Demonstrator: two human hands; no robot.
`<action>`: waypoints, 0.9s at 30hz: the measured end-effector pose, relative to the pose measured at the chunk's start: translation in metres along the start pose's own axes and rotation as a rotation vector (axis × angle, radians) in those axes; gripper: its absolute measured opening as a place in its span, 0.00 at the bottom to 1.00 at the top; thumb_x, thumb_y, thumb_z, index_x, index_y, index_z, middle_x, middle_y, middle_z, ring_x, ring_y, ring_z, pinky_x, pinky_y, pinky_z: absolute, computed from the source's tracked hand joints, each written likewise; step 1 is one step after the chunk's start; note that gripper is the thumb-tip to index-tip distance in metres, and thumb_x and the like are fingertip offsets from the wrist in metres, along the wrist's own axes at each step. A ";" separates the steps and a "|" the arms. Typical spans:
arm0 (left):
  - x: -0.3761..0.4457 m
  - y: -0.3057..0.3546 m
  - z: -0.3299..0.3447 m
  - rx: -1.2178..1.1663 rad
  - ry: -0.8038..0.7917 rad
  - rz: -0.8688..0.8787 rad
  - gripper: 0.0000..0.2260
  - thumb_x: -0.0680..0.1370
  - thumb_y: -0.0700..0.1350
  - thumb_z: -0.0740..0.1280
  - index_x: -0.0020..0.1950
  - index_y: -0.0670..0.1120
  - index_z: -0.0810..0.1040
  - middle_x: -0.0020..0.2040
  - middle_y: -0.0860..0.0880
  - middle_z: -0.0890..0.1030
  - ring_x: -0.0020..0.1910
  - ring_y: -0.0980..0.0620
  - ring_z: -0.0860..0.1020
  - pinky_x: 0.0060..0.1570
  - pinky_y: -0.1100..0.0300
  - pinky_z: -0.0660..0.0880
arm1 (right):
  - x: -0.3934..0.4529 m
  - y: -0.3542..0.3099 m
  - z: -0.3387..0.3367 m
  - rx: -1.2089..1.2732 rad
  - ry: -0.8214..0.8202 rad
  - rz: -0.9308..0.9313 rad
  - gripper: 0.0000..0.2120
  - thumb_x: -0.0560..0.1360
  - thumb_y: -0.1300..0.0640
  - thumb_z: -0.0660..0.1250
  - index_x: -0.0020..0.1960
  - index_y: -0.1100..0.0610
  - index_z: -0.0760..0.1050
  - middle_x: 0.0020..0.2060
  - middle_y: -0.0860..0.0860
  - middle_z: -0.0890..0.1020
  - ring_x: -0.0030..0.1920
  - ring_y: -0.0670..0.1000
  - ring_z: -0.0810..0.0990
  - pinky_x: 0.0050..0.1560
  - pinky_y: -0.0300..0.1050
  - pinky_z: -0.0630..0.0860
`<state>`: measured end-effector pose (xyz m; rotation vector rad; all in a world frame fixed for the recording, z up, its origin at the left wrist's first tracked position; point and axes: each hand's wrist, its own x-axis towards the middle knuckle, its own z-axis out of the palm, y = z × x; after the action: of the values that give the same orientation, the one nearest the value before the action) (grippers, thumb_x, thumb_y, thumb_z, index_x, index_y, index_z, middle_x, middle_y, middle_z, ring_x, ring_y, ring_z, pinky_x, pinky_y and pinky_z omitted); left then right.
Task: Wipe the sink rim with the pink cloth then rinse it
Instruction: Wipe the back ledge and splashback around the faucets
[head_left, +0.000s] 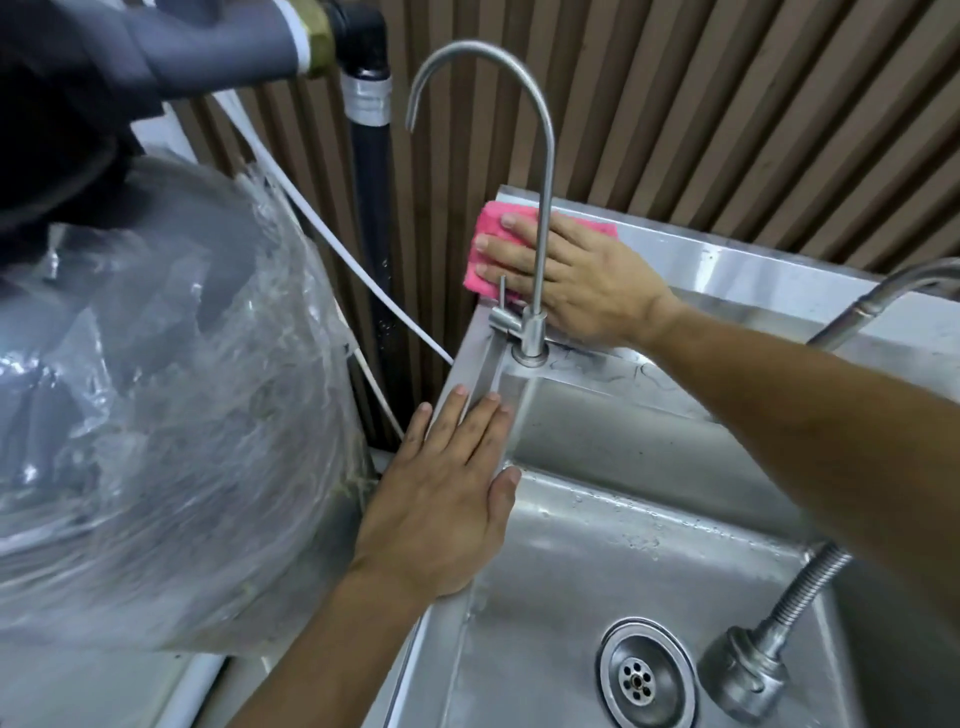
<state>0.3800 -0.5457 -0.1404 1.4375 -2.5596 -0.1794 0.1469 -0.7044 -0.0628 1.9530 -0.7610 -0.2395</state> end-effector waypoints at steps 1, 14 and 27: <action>0.000 0.000 0.000 0.000 0.002 0.008 0.29 0.84 0.57 0.44 0.83 0.48 0.60 0.83 0.51 0.60 0.83 0.49 0.52 0.80 0.47 0.49 | -0.004 -0.002 -0.005 0.167 -0.063 0.072 0.28 0.87 0.48 0.47 0.85 0.53 0.46 0.84 0.51 0.50 0.84 0.56 0.46 0.84 0.58 0.45; 0.002 0.001 -0.001 -0.004 -0.014 -0.005 0.29 0.84 0.57 0.41 0.84 0.48 0.57 0.84 0.52 0.57 0.84 0.49 0.50 0.82 0.45 0.49 | 0.002 -0.028 -0.022 0.530 -0.037 0.692 0.26 0.88 0.47 0.48 0.84 0.56 0.55 0.82 0.57 0.59 0.83 0.63 0.53 0.83 0.60 0.48; 0.004 -0.001 -0.005 0.012 0.006 0.024 0.27 0.83 0.55 0.50 0.78 0.45 0.70 0.78 0.49 0.71 0.79 0.44 0.66 0.77 0.44 0.60 | -0.078 -0.041 -0.016 0.458 -0.022 1.455 0.26 0.87 0.46 0.49 0.82 0.55 0.59 0.81 0.55 0.62 0.82 0.63 0.57 0.80 0.59 0.56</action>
<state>0.3795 -0.5496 -0.1355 1.4092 -2.5761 -0.1557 0.1098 -0.6324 -0.1016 1.2966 -2.1299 0.8461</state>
